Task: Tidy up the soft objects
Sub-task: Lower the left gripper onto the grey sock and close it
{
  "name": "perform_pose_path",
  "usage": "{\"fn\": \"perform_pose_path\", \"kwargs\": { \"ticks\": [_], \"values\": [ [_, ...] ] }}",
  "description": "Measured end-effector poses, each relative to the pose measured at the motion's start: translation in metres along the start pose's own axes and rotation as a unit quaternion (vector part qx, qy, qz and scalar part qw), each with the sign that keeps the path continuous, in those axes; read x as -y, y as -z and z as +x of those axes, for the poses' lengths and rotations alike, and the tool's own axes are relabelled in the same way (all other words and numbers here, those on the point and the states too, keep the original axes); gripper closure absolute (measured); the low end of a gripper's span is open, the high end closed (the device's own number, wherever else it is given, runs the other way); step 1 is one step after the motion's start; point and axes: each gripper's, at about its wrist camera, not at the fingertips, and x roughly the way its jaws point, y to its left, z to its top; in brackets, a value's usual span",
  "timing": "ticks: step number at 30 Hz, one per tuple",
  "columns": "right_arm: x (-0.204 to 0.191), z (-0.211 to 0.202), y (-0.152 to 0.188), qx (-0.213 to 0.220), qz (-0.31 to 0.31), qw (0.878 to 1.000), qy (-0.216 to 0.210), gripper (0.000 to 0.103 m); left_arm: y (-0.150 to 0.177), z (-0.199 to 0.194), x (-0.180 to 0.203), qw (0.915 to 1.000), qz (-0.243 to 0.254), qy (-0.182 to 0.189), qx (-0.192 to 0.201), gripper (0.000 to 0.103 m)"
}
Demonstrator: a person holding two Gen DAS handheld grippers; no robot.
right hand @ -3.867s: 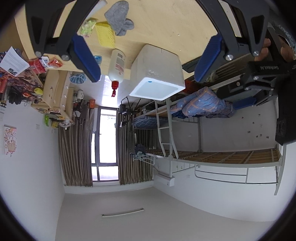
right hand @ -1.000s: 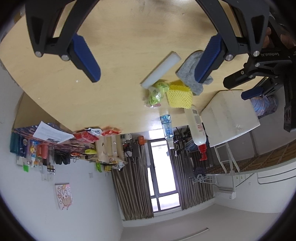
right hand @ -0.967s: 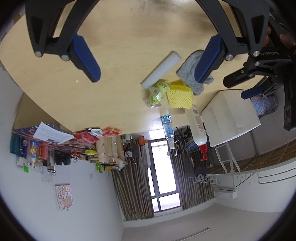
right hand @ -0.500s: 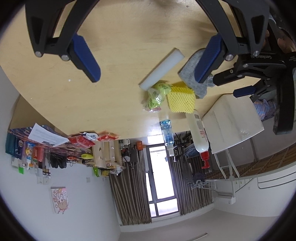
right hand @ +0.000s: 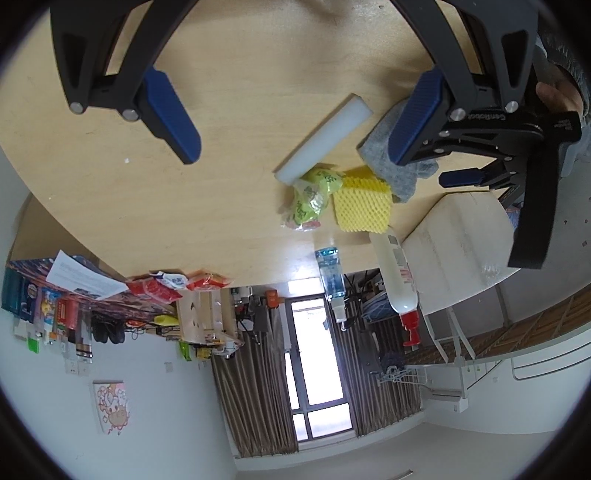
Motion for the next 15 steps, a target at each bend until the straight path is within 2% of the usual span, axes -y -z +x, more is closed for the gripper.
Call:
{"fn": "perform_pose_path", "kwargs": {
  "ticks": [2,6,11,15],
  "values": [
    [0.000,0.003,0.000,-0.004,-0.002,1.000,-0.001,0.001,-0.002,0.002,0.001,1.0000,0.002,0.001,-0.005,0.020],
    [-0.001,0.006,-0.001,-0.009,-0.006,1.000,-0.001,0.001,-0.004,0.005,0.003,0.9999,0.009,-0.002,-0.005,0.021],
    [-0.001,0.012,-0.002,-0.018,-0.007,1.000,0.000,0.001,-0.006,0.015,0.002,0.9996,0.013,0.006,-0.026,0.032],
    [-0.004,0.015,-0.003,-0.025,-0.013,1.000,-0.002,0.001,-0.006,0.015,0.002,0.9994,0.016,0.002,-0.031,0.035]
  ]
}}
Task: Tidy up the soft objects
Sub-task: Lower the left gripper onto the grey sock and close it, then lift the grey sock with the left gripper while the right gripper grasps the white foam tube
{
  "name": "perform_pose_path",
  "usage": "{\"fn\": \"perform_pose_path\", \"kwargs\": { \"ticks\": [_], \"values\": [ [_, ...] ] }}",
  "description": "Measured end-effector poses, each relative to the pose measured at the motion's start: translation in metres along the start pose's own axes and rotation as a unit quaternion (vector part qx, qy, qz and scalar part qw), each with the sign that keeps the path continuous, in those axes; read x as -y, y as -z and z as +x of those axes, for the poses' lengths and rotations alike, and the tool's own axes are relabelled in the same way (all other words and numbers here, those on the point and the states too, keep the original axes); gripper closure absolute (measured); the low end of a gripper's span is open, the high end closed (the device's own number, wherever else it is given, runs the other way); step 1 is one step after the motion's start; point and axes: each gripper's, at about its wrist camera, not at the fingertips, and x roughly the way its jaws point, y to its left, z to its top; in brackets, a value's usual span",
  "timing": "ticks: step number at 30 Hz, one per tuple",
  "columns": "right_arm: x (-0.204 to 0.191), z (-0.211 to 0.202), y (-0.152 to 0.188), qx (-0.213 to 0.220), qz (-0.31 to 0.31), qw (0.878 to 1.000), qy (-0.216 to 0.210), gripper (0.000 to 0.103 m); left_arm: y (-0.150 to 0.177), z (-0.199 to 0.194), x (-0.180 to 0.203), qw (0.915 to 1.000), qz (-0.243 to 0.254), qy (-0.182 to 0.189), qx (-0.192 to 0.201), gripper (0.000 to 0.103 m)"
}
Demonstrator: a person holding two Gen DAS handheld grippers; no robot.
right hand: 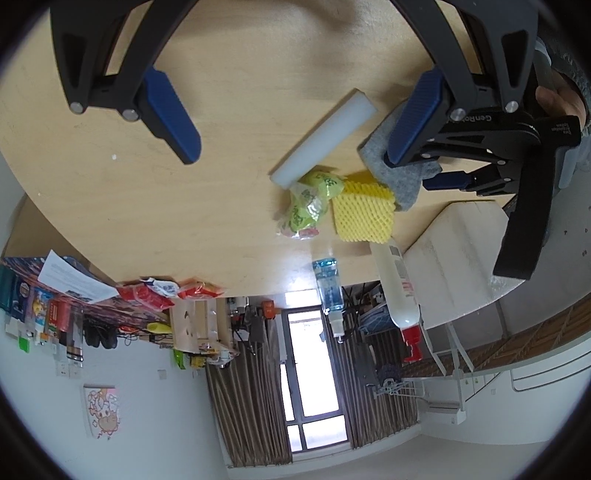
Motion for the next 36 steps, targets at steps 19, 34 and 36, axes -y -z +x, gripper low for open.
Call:
{"fn": "perform_pose_path", "kwargs": {
  "ticks": [19,34,36],
  "values": [
    [-0.018,0.019,-0.004,-0.061,0.002,0.998,0.020,0.001,0.007,-0.023,-0.028,0.9976,-0.046,0.024,0.045,0.085],
    [-0.045,0.032,-0.003,-0.089,0.021,0.994,0.058,0.012,0.020,-0.055,-0.049,0.9932,-0.041,0.053,0.096,0.085],
    [-0.046,0.037,-0.002,-0.100,0.027,0.993,0.057,0.016,0.021,-0.056,-0.051,0.9928,-0.041,0.055,0.098,0.085]
  ]
}}
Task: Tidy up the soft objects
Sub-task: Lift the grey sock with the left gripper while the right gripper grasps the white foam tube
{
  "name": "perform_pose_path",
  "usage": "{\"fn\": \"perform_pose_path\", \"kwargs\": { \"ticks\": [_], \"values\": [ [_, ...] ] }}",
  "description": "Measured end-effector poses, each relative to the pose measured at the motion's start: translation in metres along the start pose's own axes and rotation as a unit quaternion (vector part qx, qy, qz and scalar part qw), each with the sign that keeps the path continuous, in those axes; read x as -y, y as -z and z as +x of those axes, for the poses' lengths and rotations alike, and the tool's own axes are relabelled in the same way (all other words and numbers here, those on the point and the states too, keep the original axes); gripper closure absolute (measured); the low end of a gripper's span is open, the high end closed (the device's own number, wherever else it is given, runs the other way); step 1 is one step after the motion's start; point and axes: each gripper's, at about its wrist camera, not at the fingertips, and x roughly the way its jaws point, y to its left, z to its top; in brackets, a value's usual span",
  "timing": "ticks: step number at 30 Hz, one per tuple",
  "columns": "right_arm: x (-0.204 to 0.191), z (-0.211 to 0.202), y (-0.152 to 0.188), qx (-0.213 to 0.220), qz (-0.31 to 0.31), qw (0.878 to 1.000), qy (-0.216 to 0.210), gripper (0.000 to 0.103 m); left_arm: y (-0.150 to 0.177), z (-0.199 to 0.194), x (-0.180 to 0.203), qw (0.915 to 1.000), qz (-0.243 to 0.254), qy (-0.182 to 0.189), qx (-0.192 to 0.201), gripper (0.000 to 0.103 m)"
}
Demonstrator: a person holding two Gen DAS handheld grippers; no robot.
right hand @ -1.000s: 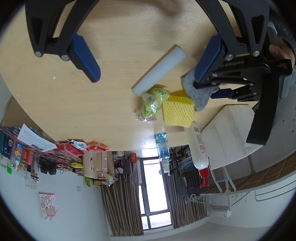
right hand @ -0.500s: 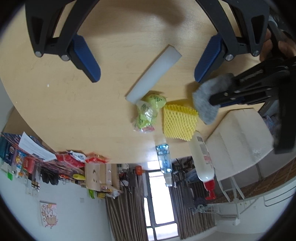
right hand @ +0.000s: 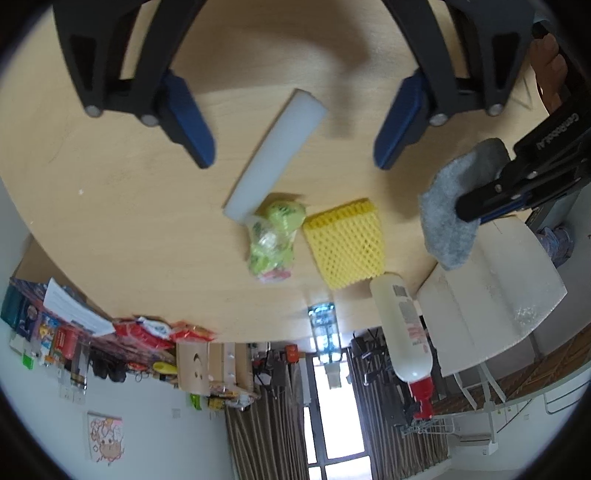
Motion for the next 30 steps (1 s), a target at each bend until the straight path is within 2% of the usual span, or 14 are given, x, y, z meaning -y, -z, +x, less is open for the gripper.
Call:
{"fn": "perform_pose_path", "kwargs": {
  "ticks": [5,7,14,17,19,26,30],
  "values": [
    [-0.004,0.008,0.001,-0.015,0.004,1.000,0.027,0.023,0.000,-0.006,-0.004,0.9999,-0.007,0.004,0.011,0.085],
    [-0.004,0.010,0.000,-0.020,0.004,0.999,0.029,0.036,0.001,-0.008,-0.006,0.9998,-0.010,0.004,0.015,0.085],
    [0.000,0.018,-0.001,-0.039,0.012,0.998,0.040,0.059,0.002,-0.011,-0.006,0.9997,-0.010,0.008,0.021,0.085],
    [0.001,0.018,-0.001,-0.041,0.017,0.998,0.045,0.061,0.003,-0.013,-0.007,0.9997,-0.011,0.010,0.021,0.085],
    [0.000,0.018,-0.001,-0.044,0.015,0.998,0.053,0.067,0.003,-0.014,-0.008,0.9996,-0.011,0.012,0.024,0.085],
    [-0.011,0.020,-0.001,-0.050,0.002,0.996,0.072,0.068,0.004,-0.018,-0.006,0.9994,-0.008,0.014,0.031,0.085],
    [-0.013,0.022,-0.002,-0.048,0.001,0.995,0.085,0.073,0.005,-0.020,-0.007,0.9992,-0.008,0.015,0.035,0.085]
  ]
}}
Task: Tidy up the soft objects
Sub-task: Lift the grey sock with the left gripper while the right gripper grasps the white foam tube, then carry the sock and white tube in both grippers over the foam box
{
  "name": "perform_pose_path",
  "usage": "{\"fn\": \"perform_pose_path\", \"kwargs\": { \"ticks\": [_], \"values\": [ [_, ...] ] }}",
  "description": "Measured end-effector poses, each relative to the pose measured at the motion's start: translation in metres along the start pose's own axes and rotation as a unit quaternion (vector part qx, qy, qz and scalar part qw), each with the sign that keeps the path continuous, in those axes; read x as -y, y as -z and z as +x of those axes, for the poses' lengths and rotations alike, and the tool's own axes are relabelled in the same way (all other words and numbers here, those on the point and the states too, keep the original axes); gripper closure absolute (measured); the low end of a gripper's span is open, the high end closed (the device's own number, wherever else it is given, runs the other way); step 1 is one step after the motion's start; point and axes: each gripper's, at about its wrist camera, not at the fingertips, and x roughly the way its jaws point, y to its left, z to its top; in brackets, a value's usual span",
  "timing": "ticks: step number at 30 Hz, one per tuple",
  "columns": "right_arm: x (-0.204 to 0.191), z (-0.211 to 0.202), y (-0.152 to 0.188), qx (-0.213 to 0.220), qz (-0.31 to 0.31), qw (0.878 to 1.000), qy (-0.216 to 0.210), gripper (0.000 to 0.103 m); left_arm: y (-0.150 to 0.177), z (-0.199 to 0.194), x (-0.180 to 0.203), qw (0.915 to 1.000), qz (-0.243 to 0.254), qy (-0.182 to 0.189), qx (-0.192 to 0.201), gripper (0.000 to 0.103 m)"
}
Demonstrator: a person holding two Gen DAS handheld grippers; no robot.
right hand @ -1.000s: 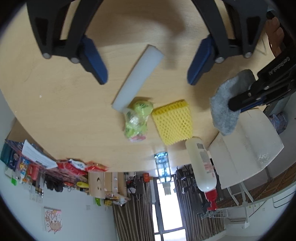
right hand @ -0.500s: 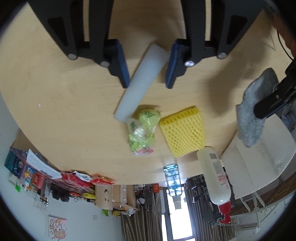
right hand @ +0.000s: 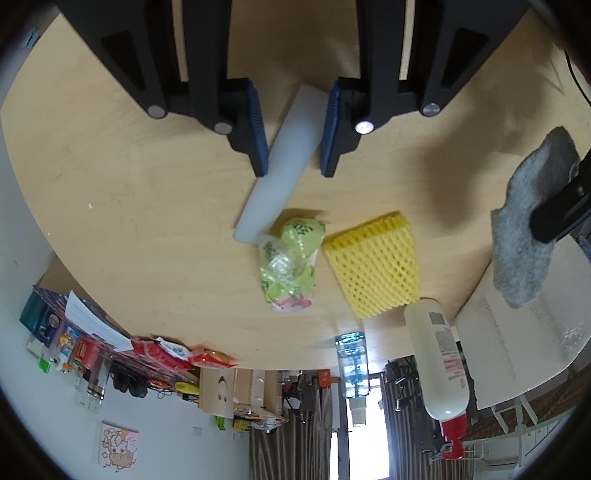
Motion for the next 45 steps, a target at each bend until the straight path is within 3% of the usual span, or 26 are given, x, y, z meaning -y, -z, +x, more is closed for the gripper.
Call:
{"fn": "perform_pose_path", "kwargs": {
  "ticks": [7,18,30,45],
  "values": [
    [0.019,-0.008,0.004,0.004,0.035,0.999,-0.041,0.084,0.001,-0.003,0.000,1.0000,0.000,0.003,0.004,0.085],
    [0.031,-0.036,0.008,0.039,0.043,0.997,-0.056,0.084,0.000,-0.010,0.000,0.9999,0.009,0.004,0.006,0.085],
    [0.037,-0.072,0.006,0.100,0.030,0.991,-0.079,0.084,0.000,-0.030,0.019,0.9990,0.027,-0.024,0.024,0.085],
    [0.042,-0.123,0.010,0.184,0.007,0.977,-0.104,0.084,-0.011,-0.083,0.043,0.9918,0.068,-0.057,0.093,0.085]
  ]
}}
